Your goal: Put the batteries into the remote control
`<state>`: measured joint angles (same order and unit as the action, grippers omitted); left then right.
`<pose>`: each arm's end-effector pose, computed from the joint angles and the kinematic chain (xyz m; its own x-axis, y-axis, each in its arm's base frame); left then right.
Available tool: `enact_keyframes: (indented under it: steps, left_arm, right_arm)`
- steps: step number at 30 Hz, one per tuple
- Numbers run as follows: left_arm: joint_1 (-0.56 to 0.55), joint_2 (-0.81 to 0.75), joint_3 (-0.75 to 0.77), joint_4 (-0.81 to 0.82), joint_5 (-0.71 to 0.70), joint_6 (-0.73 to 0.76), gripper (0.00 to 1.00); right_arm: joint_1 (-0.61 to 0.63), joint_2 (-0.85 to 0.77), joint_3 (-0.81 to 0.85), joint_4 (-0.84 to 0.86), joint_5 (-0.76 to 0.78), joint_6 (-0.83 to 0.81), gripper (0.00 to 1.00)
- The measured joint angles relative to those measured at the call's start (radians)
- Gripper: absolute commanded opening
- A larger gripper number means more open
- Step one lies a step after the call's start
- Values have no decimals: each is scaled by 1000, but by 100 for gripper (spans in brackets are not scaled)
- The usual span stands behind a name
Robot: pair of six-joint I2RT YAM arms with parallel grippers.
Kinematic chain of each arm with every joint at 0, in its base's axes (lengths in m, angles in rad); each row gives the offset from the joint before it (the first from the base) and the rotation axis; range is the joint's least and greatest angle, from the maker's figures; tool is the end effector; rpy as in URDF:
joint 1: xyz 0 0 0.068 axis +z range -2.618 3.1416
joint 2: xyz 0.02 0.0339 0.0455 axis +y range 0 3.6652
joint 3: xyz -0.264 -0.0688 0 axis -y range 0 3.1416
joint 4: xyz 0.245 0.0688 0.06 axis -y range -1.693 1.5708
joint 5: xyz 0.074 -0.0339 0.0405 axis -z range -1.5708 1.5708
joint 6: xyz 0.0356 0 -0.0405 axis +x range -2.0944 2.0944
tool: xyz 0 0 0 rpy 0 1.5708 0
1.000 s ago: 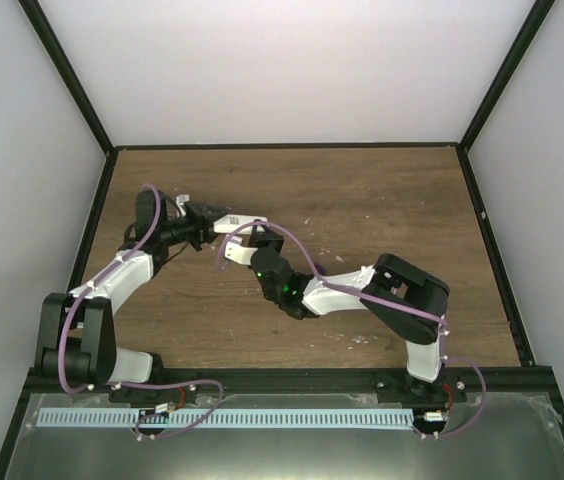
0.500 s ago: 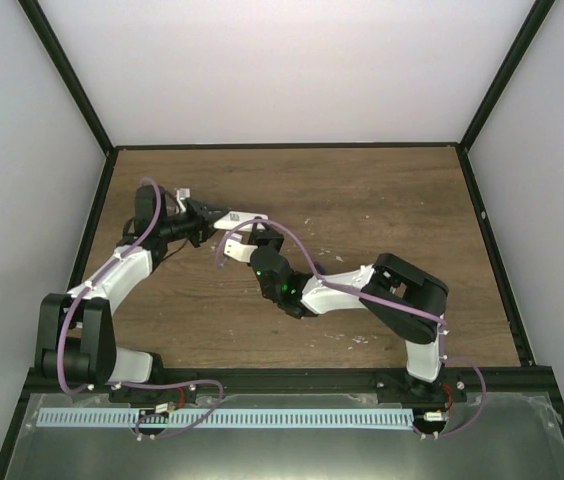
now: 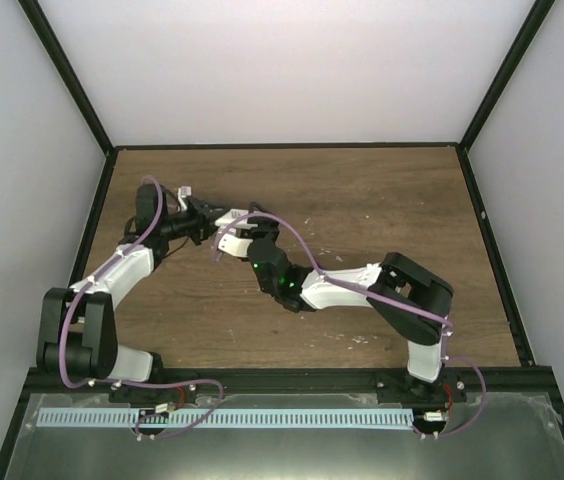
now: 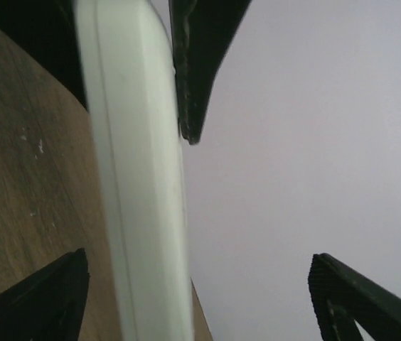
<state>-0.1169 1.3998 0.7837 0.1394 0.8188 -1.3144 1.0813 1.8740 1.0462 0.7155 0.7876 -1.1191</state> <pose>0.2920 -0.0605 0.2359 -0.8160 -0.5695 0.0988 -0.2572 0.2046 -0.9445 0.2137 0.3476 0.2145 0.2393 -0.9008 -0.3623 -0.1747 0.3271 -0.9287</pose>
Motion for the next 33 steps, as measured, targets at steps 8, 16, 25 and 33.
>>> enact_keyframes:
  steps: [8, 16, 25, 33]
  left_arm:
    - [0, 32, 0, 168, 3, -57, 7]
    - [0, 109, 22, 259, 49, 9, 6]
    - [1, 126, 64, 171, 158, 227, 3]
    - [1, 164, 64, 117, 276, 337, 3]
  right_arm:
    - [-8, -133, 10, -246, -192, 205, 100]
    - [-171, -381, 17, -510, -522, 529, 100]
    - [-347, -555, -18, -638, -883, 628, 100]
    - [-352, -532, -102, -769, -1042, 557, 100]
